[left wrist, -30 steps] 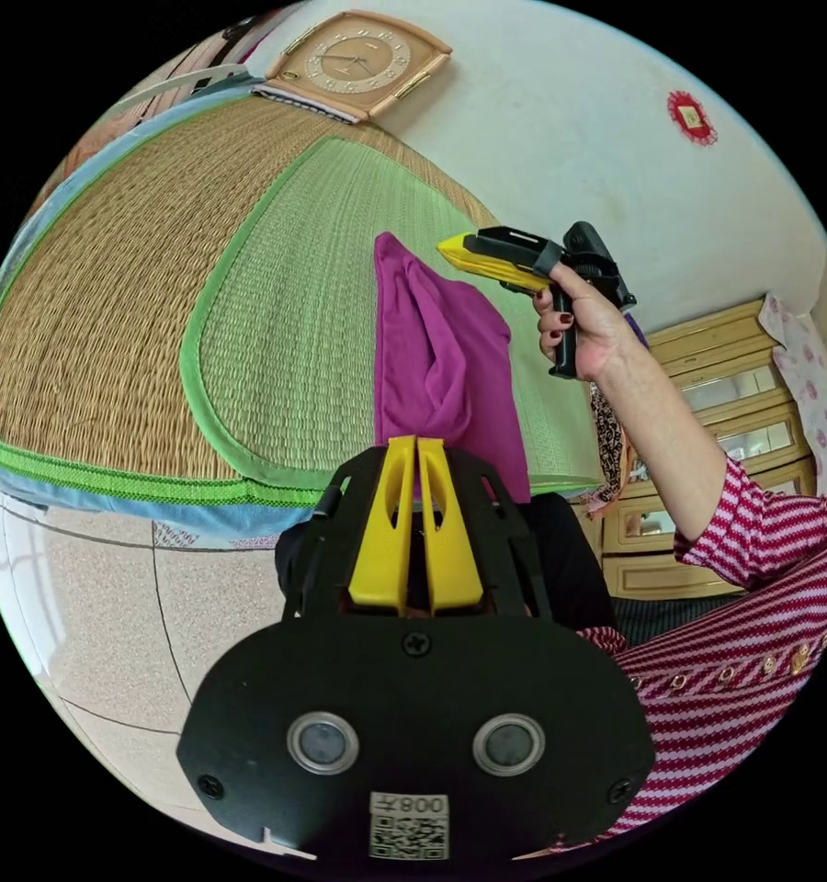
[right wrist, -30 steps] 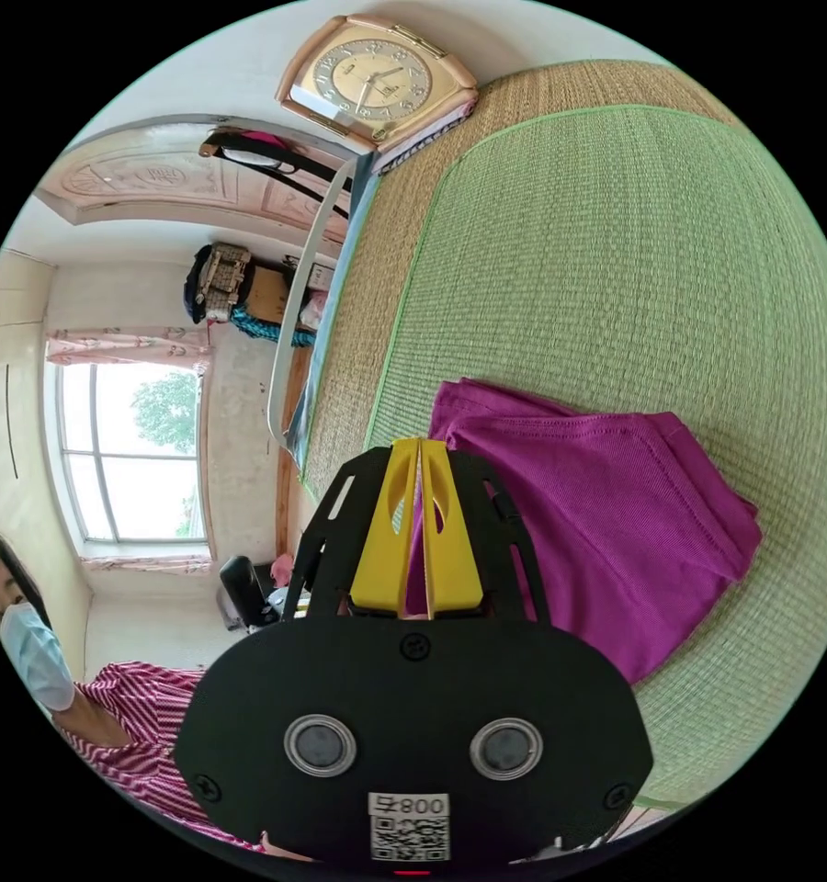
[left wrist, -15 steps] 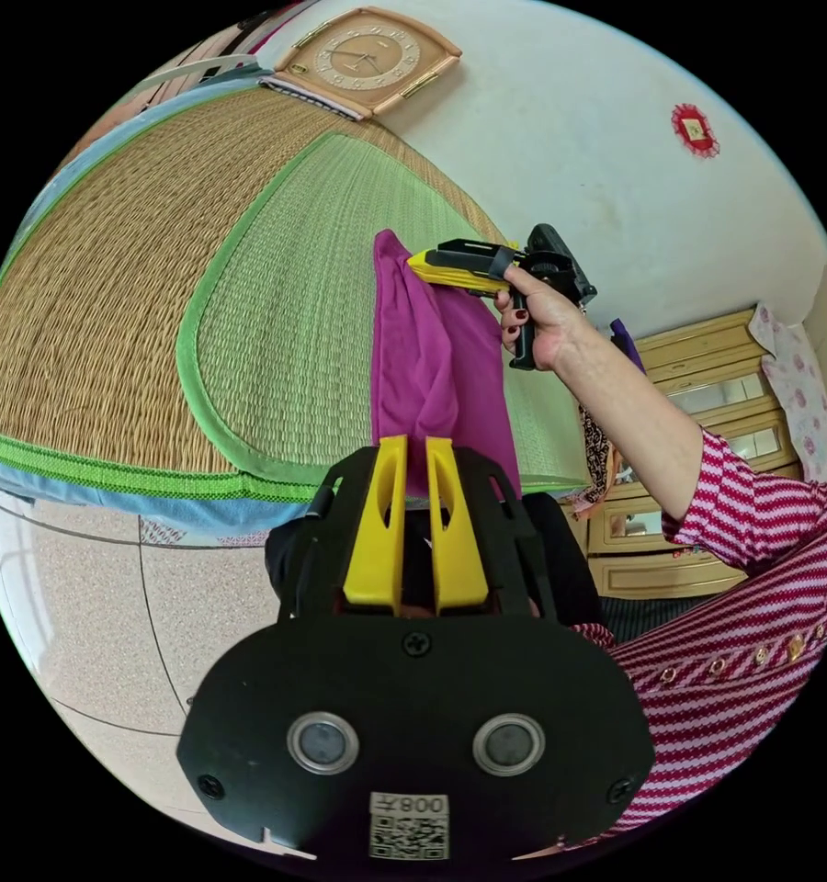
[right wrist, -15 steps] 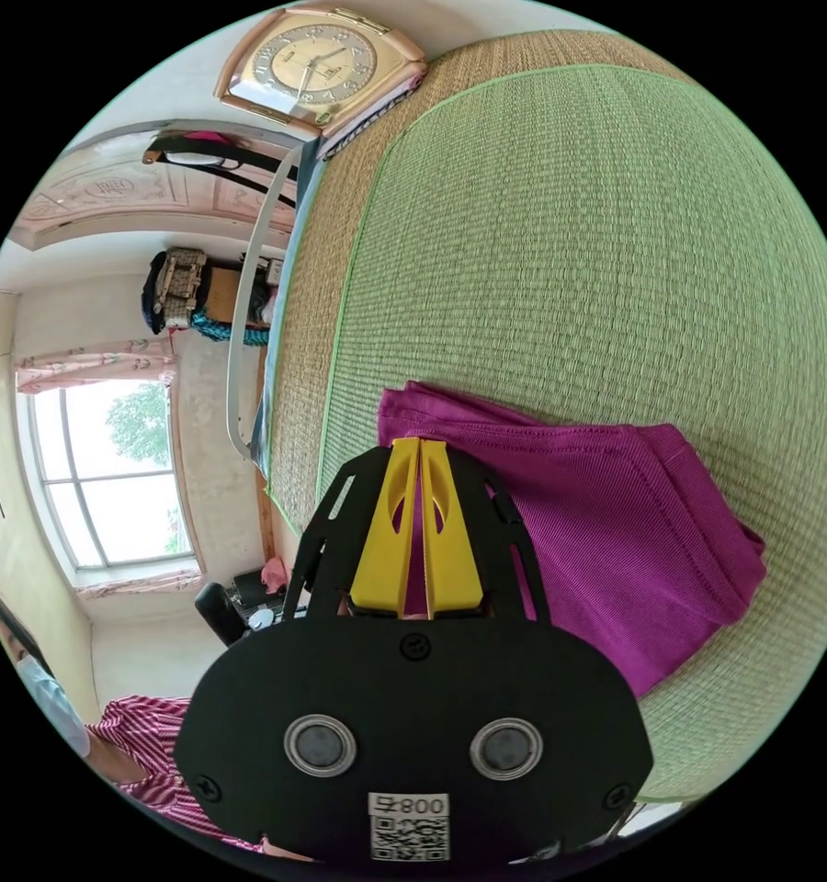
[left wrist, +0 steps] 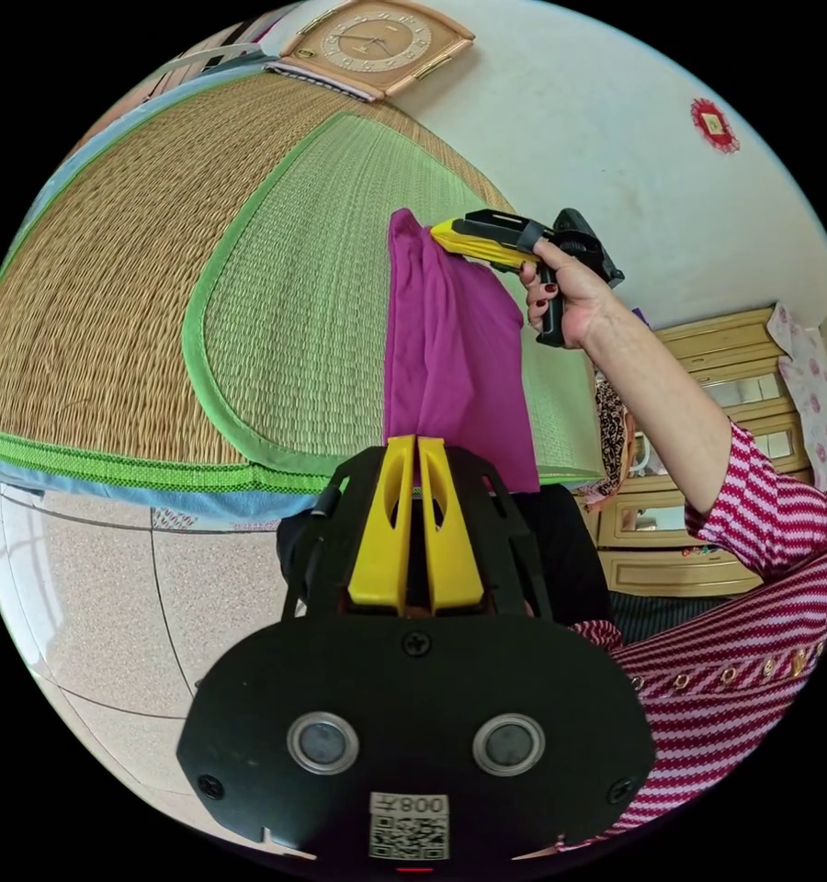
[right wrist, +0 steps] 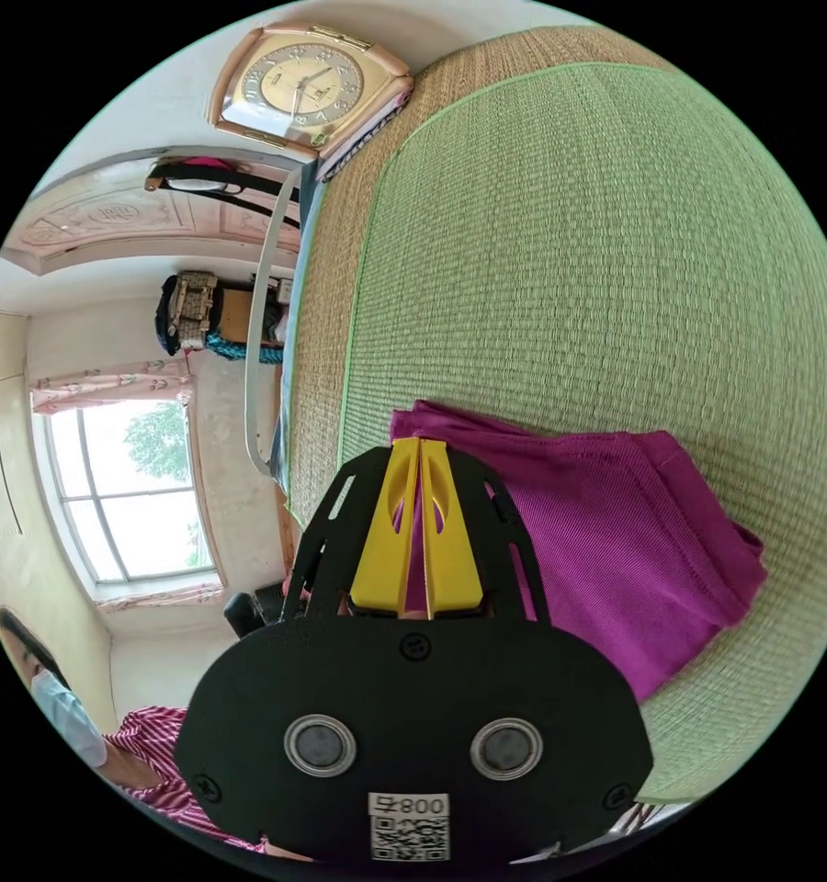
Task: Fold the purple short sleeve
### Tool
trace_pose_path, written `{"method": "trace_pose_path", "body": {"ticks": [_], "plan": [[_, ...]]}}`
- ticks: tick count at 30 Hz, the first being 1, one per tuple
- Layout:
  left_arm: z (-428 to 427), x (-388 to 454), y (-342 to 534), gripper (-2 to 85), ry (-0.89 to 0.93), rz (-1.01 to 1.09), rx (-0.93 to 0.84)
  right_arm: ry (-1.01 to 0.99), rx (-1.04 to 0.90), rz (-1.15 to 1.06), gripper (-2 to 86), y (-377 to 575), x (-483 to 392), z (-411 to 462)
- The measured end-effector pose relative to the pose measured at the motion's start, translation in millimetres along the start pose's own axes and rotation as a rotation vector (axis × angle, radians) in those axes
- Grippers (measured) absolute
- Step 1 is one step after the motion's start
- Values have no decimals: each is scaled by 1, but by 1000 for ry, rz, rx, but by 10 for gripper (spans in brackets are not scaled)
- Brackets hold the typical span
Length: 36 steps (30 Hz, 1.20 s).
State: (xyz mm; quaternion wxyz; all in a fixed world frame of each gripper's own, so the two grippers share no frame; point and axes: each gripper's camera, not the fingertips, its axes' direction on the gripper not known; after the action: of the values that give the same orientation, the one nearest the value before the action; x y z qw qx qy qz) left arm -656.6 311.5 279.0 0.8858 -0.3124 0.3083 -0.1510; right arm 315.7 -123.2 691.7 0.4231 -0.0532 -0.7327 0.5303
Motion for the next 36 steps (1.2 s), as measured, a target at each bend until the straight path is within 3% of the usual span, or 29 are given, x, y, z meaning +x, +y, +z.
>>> {"method": "trace_pose_path", "body": {"ticks": [21, 28, 36], "plan": [[37, 9, 9, 12, -30, -11, 17, -94, -16, -7, 1, -11, 0, -17], [61, 11, 15, 18, -37, -23, -7, -132, 60, -121, 3, 84, 15, -101], [93, 60, 35, 22, -52, 80, 16, -132, 55, 29, 23, 234, 98, -138]]}}
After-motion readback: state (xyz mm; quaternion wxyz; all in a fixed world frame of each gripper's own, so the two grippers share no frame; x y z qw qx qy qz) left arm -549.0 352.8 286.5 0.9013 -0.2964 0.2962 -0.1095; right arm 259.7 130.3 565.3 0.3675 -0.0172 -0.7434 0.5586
